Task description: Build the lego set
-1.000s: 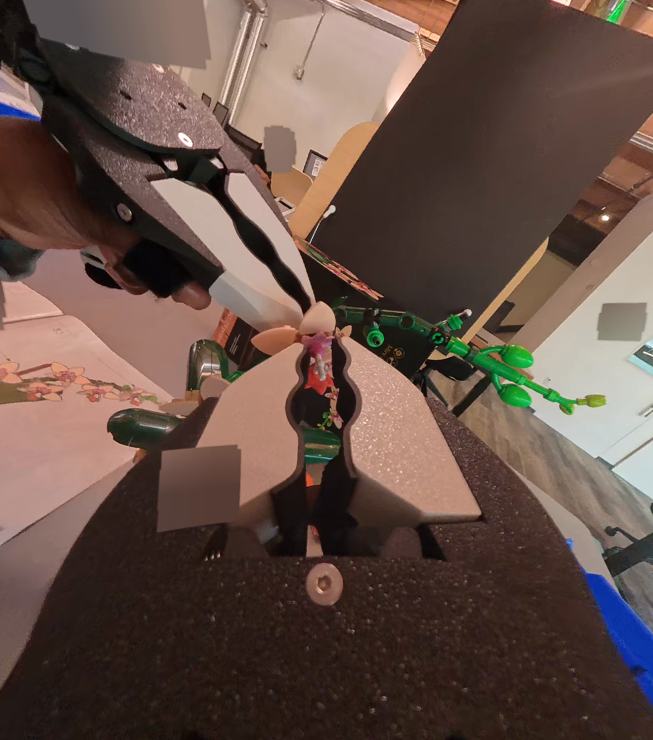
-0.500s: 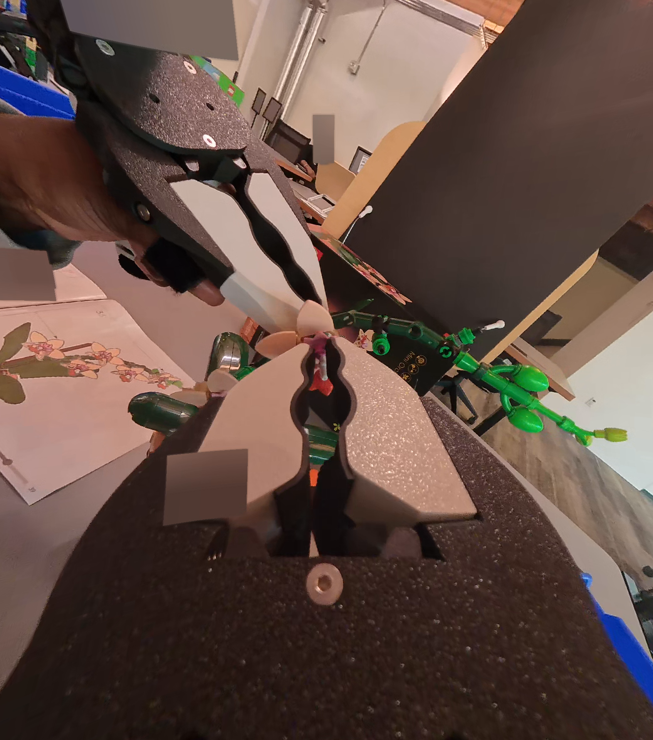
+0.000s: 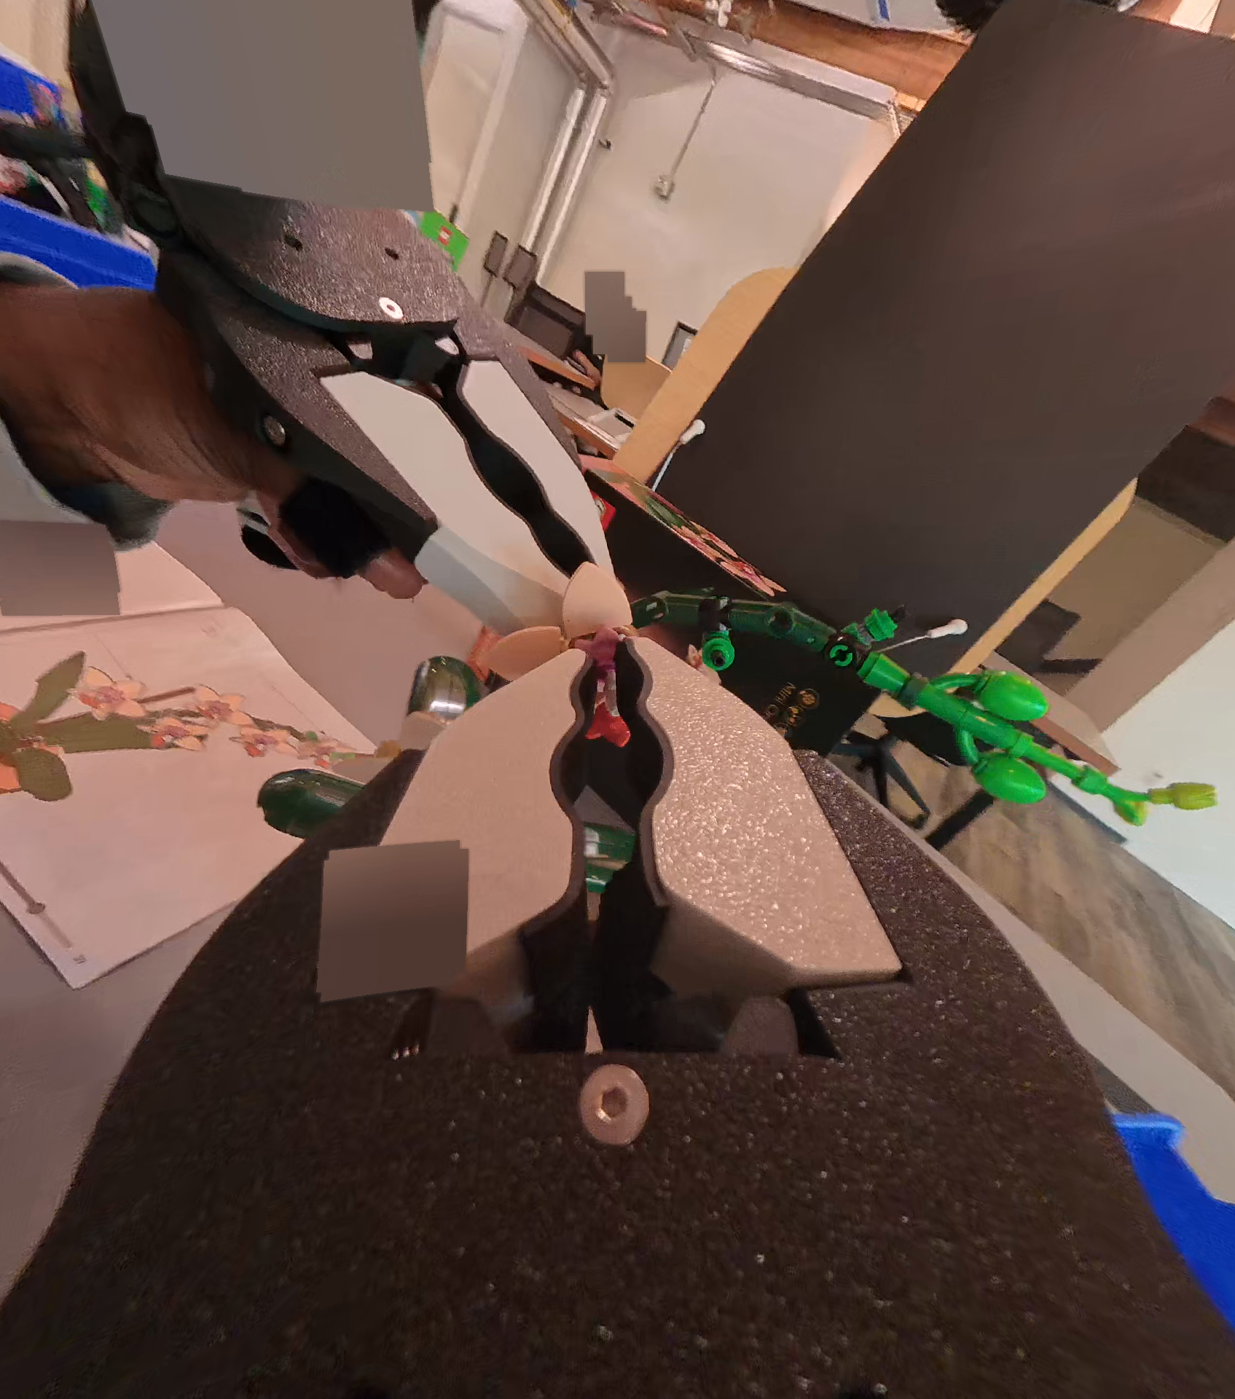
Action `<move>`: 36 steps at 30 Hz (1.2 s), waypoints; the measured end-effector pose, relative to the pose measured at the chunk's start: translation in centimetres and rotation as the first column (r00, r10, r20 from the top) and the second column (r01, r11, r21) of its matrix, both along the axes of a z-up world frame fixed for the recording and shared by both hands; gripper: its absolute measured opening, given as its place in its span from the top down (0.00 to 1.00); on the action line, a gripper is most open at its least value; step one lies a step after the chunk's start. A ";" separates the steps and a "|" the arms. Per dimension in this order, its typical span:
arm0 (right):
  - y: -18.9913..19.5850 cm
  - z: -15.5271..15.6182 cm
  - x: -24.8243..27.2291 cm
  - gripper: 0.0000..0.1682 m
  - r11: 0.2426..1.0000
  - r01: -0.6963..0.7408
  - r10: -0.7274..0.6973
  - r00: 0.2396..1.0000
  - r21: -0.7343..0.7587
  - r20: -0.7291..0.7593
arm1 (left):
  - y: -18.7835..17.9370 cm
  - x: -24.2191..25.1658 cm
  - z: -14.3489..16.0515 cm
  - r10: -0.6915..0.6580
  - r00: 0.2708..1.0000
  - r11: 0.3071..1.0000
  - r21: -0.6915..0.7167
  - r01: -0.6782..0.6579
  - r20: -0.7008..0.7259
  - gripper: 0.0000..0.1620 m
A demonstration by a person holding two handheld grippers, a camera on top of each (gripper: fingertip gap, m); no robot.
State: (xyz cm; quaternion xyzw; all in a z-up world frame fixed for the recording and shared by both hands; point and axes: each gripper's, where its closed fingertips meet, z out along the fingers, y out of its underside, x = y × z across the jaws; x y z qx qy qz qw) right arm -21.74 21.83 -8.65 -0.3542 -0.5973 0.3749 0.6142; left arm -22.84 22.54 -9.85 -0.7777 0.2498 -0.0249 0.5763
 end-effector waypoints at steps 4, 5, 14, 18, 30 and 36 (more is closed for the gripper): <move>0.0 0.0 -0.1 0.97 0.995 -0.059 0.057 0.998 -0.075 -0.034 | 0.0 0.0 0.0 -0.001 1.000 1.000 0.005 0.001 0.002 0.95; 0.0 -0.1 -0.1 0.97 0.994 -0.068 0.064 0.997 -0.089 -0.037 | 0.0 0.0 0.0 -0.002 1.000 1.000 0.007 0.002 -0.002 0.95; -0.4 0.0 0.3 0.97 0.991 -0.131 0.131 0.991 -0.042 -0.015 | -0.2 0.3 0.0 -0.030 0.997 0.999 0.032 0.032 -0.077 0.95; -0.6 0.1 0.3 0.97 0.987 -0.123 0.122 0.992 0.108 0.011 | -0.3 0.4 0.0 -0.040 0.998 0.999 0.026 0.041 -0.058 0.95; -0.6 0.2 0.0 0.93 0.973 -0.075 0.075 0.997 0.220 0.006 | -0.5 0.2 0.1 -0.033 0.999 0.998 0.048 0.034 -0.028 0.95; -0.6 0.2 -0.1 0.92 0.965 -0.075 0.072 0.997 0.251 0.024 | -0.6 0.2 0.1 -0.037 0.998 0.998 0.052 0.039 -0.041 0.95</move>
